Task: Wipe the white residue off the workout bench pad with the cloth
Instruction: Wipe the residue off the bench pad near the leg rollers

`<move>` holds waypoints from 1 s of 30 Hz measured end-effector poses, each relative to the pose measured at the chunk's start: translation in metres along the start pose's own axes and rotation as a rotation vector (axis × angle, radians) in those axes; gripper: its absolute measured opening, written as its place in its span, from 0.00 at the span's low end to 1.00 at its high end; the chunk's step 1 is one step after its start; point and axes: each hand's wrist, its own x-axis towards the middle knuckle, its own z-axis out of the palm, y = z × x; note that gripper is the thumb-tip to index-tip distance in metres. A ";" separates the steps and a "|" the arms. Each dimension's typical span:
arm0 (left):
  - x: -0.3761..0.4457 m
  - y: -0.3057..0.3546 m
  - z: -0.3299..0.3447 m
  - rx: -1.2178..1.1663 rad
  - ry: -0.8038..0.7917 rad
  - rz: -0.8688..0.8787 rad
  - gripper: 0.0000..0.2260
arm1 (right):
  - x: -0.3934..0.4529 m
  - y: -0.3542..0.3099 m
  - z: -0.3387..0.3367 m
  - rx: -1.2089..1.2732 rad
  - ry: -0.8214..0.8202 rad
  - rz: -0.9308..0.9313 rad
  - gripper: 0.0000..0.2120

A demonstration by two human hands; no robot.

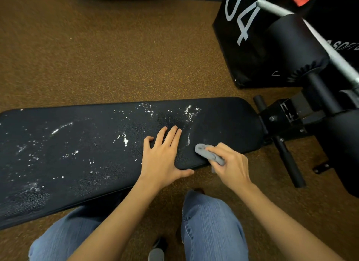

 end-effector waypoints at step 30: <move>-0.004 0.000 0.005 -0.016 0.027 0.001 0.51 | 0.034 0.031 -0.015 -0.100 0.200 0.353 0.09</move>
